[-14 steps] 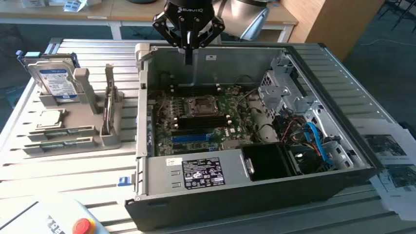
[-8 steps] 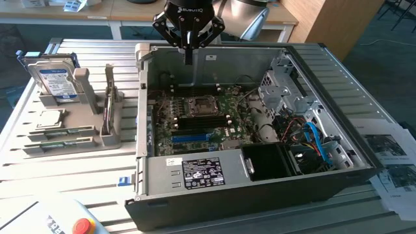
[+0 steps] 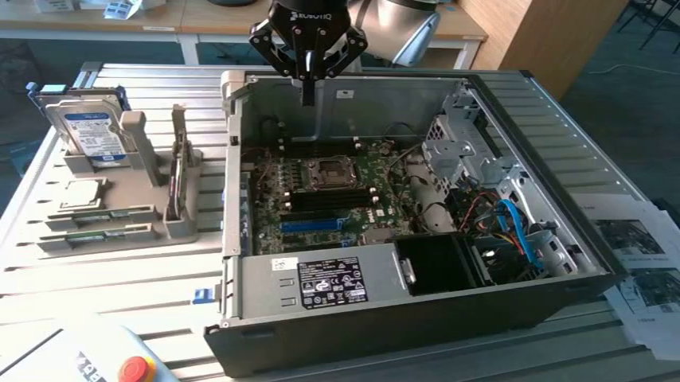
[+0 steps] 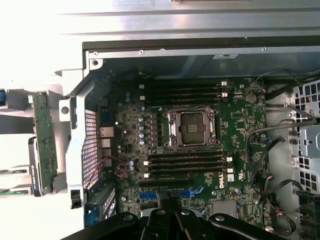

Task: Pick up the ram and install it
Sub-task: 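Reach for the ram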

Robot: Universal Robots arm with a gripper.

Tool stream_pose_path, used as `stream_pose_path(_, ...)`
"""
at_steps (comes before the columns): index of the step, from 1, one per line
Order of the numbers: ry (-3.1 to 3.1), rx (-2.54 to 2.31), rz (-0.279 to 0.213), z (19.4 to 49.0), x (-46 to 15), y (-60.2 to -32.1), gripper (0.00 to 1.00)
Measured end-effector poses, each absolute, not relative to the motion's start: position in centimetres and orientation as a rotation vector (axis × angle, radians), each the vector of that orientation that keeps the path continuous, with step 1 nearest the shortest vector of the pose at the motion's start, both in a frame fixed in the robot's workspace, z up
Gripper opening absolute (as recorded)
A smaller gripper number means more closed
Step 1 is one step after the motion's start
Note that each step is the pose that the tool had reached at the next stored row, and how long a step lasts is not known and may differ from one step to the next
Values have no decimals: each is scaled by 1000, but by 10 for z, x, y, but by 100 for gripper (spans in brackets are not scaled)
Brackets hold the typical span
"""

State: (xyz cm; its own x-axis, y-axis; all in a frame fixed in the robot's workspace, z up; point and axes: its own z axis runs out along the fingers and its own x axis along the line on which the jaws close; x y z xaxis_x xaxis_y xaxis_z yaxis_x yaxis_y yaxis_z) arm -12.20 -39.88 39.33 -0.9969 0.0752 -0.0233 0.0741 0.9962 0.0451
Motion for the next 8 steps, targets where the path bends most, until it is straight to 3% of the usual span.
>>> stream_pose_path(8, 3114, 117, 69, 393, -143, -397, 10)
